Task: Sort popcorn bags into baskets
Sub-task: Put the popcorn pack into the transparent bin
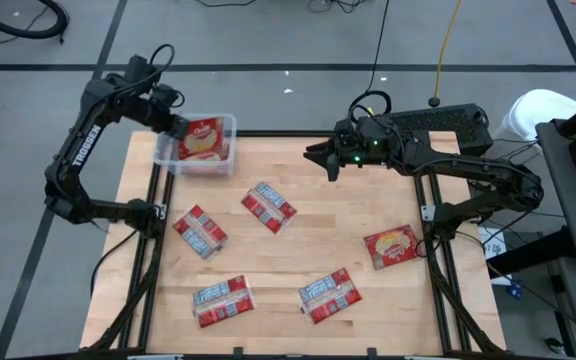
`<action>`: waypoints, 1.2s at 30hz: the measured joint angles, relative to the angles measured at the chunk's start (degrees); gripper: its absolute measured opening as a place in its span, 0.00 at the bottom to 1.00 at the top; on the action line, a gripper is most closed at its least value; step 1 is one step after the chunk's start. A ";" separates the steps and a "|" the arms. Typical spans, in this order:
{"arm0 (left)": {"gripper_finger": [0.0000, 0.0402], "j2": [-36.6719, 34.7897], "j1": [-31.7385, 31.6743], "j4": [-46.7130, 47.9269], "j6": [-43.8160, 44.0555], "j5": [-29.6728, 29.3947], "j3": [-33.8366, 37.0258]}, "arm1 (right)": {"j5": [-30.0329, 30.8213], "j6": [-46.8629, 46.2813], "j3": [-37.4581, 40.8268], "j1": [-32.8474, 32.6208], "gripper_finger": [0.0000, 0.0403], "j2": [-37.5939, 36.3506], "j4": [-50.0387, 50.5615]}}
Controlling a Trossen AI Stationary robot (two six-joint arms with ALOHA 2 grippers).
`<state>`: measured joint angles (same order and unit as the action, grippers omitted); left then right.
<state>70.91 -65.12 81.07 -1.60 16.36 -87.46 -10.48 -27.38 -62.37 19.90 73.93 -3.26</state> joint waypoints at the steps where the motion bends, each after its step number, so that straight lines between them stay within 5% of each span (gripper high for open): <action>1: 0.08 0.00 -0.12 0.79 -0.31 -0.63 0.00 | -0.01 0.00 0.00 0.00 0.32 0.00 0.38; 36: 0.08 15.76 -0.11 2.87 -3.27 -4.92 -0.02 | -0.35 1.73 0.00 -0.11 0.32 0.00 5.48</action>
<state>86.67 -65.23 83.94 -4.87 11.44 -87.48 -10.83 -25.65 -62.37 19.79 73.93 2.22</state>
